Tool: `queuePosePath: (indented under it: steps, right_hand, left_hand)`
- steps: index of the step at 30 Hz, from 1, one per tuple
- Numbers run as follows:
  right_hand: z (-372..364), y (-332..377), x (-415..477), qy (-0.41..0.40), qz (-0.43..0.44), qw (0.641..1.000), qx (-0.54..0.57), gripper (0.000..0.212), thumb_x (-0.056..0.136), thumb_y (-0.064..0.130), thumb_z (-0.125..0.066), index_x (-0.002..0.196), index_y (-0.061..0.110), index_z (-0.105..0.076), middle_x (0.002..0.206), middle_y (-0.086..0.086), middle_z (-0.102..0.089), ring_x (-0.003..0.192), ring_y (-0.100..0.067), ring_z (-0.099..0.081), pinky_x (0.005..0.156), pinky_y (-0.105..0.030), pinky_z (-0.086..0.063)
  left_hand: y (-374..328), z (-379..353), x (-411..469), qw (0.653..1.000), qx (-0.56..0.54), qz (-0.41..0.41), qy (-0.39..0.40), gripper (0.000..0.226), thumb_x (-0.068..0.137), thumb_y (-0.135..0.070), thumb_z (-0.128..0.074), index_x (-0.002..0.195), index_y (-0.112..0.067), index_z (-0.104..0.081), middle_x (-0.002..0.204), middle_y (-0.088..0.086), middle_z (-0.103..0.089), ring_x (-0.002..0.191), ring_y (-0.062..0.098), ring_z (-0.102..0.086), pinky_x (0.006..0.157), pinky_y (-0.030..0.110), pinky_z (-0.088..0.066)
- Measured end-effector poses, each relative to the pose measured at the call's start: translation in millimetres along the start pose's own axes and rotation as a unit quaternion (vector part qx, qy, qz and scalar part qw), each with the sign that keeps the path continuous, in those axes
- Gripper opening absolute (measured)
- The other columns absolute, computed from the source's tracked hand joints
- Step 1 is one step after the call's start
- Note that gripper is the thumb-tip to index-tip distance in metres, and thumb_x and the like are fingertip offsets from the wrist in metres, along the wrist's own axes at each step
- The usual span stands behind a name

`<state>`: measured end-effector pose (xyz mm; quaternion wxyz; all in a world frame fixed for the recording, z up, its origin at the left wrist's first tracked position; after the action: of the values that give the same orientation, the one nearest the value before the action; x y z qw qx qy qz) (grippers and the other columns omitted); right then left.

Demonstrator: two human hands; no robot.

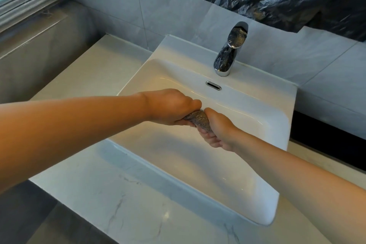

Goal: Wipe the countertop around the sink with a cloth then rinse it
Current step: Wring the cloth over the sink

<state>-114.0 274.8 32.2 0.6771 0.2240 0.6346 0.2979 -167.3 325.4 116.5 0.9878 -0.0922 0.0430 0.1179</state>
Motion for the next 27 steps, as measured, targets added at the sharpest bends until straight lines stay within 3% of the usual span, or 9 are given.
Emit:
queuePosePath:
  steps: [5, 11, 16, 20, 23, 25, 26, 27]
  right_hand:
    - [-8, -8, -1, 0.070, -0.054, 0.993, 0.081, 0.044, 0.090, 0.033, -0.023, 0.052, 0.016, -0.036, 0.045, 0.003, -0.024, 0.036, -0.009, -0.016, 0.038, -0.015, -0.012]
    - [-13, -14, -1, 0.090, -0.060, 0.990, 0.095, 0.050, 0.096, 0.040, -0.019, 0.056, 0.015, -0.036, 0.044, 0.003, -0.026, 0.035, -0.008, -0.018, 0.036, -0.014, -0.014]
    - [9, -3, 1, 0.023, 0.008, 1.000, 0.002, 0.047, 0.094, 0.035, -0.021, 0.060, 0.012, -0.045, 0.045, 0.001, -0.034, 0.035, -0.010, -0.023, 0.037, -0.018, -0.018]
    - [32, 17, -4, -0.094, 0.097, 0.984, -0.119, 0.047, 0.095, 0.030, -0.028, 0.061, 0.012, -0.055, 0.050, -0.003, -0.049, 0.035, -0.009, -0.039, 0.039, -0.017, -0.030]
    - [43, 34, -16, -0.180, 0.194, 0.949, -0.174, 0.048, 0.097, 0.030, -0.032, 0.060, 0.017, -0.059, 0.054, -0.001, -0.055, 0.050, -0.013, -0.048, 0.051, -0.026, -0.037]
    - [47, 35, -22, -0.223, 0.222, 0.932, -0.179, 0.048, 0.098, 0.034, -0.034, 0.066, 0.011, -0.062, 0.059, -0.005, -0.058, 0.058, -0.021, -0.052, 0.055, -0.035, -0.042]
    - [47, 35, -26, -0.248, 0.243, 0.920, -0.179, 0.049, 0.098, 0.037, -0.034, 0.069, 0.008, -0.061, 0.062, -0.009, -0.059, 0.062, -0.025, -0.055, 0.057, -0.040, -0.045]
    - [46, 36, -32, -0.272, 0.275, 0.906, -0.174, 0.049, 0.098, 0.039, -0.034, 0.071, 0.007, -0.059, 0.064, -0.011, -0.059, 0.064, -0.028, -0.055, 0.058, -0.043, -0.047]
  left_hand:
    - [1, 1, 5, 1.000, 0.001, -0.020, -0.011, 0.035, 0.092, -0.046, -0.051, 0.109, -0.015, -0.050, 0.085, 0.001, -0.061, 0.062, 0.015, -0.044, 0.061, 0.025, -0.032]
    - [-3, -3, 4, 0.999, -0.015, -0.032, -0.013, 0.035, 0.092, -0.045, -0.053, 0.109, -0.014, -0.051, 0.084, 0.002, -0.062, 0.061, 0.014, -0.042, 0.060, 0.026, -0.032]
    - [-1, -10, 7, 0.999, -0.032, 0.022, 0.029, 0.039, 0.091, -0.048, -0.051, 0.112, -0.015, -0.047, 0.090, 0.002, -0.062, 0.066, 0.015, -0.048, 0.063, 0.024, -0.036]
    - [6, -10, -1, 0.985, -0.115, 0.121, 0.040, 0.047, 0.085, -0.055, -0.056, 0.116, -0.021, -0.045, 0.094, -0.003, -0.060, 0.075, 0.014, -0.055, 0.066, 0.025, -0.048]
    - [17, -4, -25, 0.944, -0.252, 0.212, -0.020, 0.044, 0.082, -0.058, -0.057, 0.113, -0.027, -0.052, 0.096, -0.006, -0.063, 0.079, 0.008, -0.058, 0.068, 0.026, -0.054]
    - [20, -9, -43, 0.890, -0.362, 0.274, -0.050, 0.041, 0.086, -0.058, -0.049, 0.108, -0.025, -0.059, 0.091, -0.004, -0.065, 0.075, 0.010, -0.063, 0.064, 0.025, -0.056]
    - [23, -18, -53, 0.833, -0.450, 0.318, -0.060, 0.045, 0.089, -0.058, -0.044, 0.106, -0.021, -0.062, 0.090, -0.001, -0.067, 0.075, 0.012, -0.065, 0.062, 0.025, -0.056]
    - [23, -34, -62, 0.744, -0.557, 0.364, -0.053, 0.054, 0.090, -0.060, -0.040, 0.105, -0.015, -0.064, 0.090, 0.003, -0.068, 0.076, 0.015, -0.068, 0.060, 0.025, -0.057]
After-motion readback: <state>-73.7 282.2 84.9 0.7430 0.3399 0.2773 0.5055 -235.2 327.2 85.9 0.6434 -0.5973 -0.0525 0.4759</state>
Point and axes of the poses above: each hand's wrist, its own x-axis towards the middle knuckle, its own z-axis out of the back of the hand, y = z × x, the point moved 10 cm from there along x, towards the middle knuckle
